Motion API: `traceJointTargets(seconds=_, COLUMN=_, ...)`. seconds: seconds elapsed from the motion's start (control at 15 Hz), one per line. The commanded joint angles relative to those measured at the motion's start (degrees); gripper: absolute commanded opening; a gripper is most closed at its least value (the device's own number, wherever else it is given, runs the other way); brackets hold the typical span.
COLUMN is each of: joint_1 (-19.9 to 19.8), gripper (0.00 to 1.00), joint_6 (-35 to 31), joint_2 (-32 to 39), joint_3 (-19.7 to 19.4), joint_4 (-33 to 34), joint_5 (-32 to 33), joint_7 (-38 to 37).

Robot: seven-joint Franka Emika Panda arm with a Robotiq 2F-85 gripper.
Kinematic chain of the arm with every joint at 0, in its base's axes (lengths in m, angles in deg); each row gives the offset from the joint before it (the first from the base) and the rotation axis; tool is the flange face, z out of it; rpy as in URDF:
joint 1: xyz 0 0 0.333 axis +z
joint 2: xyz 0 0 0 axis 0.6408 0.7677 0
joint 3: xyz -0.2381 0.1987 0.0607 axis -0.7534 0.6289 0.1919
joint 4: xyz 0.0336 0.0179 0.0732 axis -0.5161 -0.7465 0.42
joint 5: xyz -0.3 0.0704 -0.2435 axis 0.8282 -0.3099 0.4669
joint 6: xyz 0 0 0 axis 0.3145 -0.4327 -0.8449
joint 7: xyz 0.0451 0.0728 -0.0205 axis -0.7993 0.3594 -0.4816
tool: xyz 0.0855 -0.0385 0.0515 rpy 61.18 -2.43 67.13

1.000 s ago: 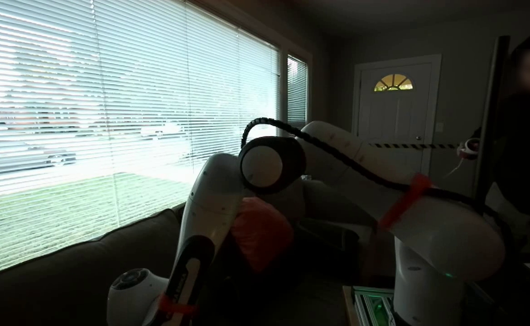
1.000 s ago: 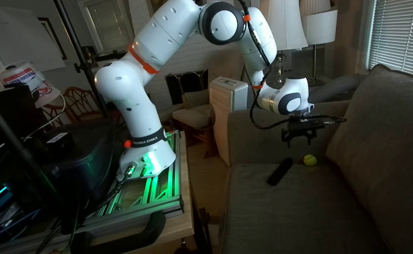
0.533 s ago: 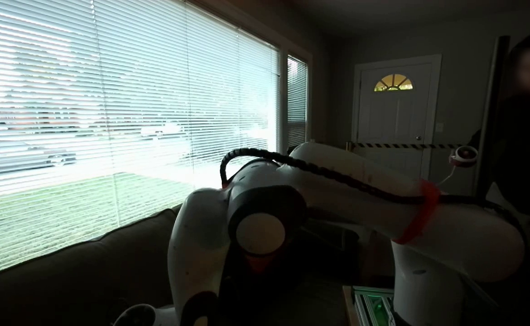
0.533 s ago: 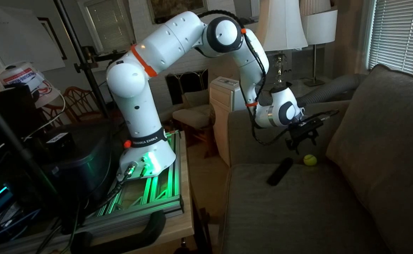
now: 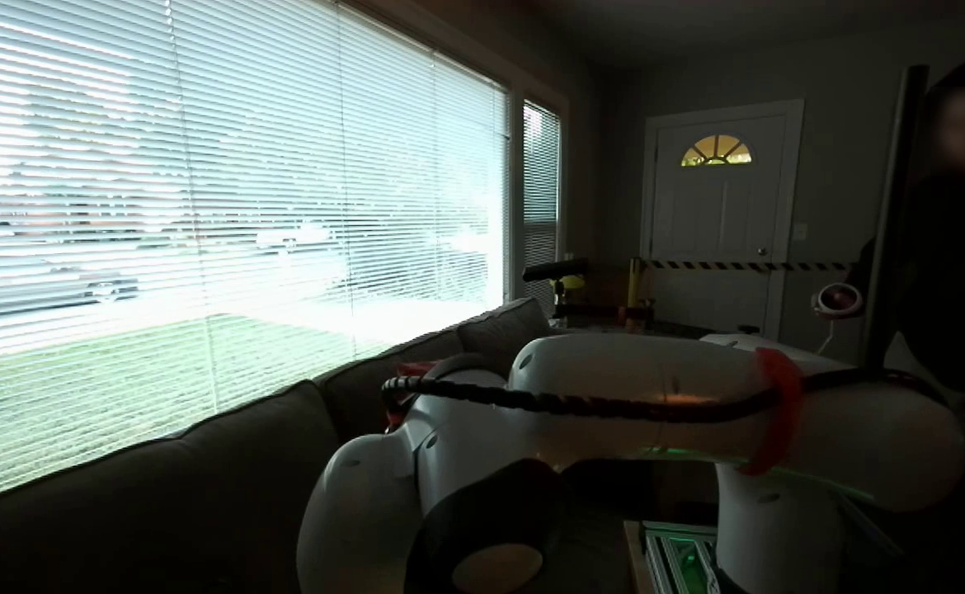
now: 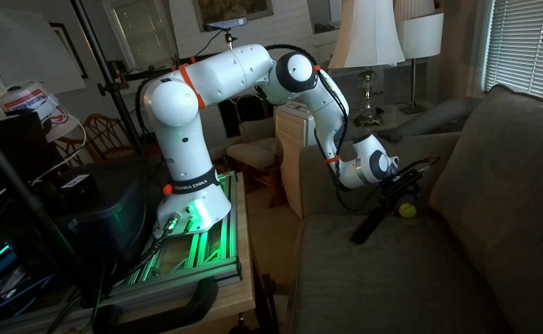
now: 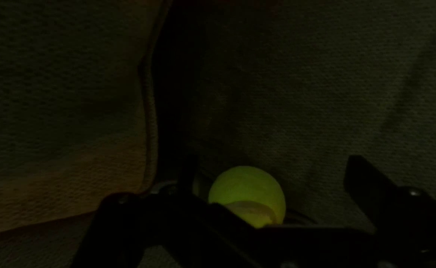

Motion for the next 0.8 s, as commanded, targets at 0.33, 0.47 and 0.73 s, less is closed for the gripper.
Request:
traceJointTargets(seconds=0.33, joint_1=-2.5, gripper=1.00, joint_6=4.0, joint_2=5.1, joint_3=2.5, joint_4=8.5, joint_5=1.6, joint_7=-7.5)
traceJointTargets(seconds=0.47, joint_1=-3.0, gripper=1.00, joint_6=3.7, joint_2=4.8, joint_3=2.9, joint_4=9.1, joint_5=1.5, joint_7=-8.8)
traceJointTargets(seconds=0.73, joint_1=-5.8, gripper=1.00, joint_6=5.3, joint_2=5.5, joint_3=7.1, joint_4=11.8, joint_5=0.9, joint_7=-10.1)
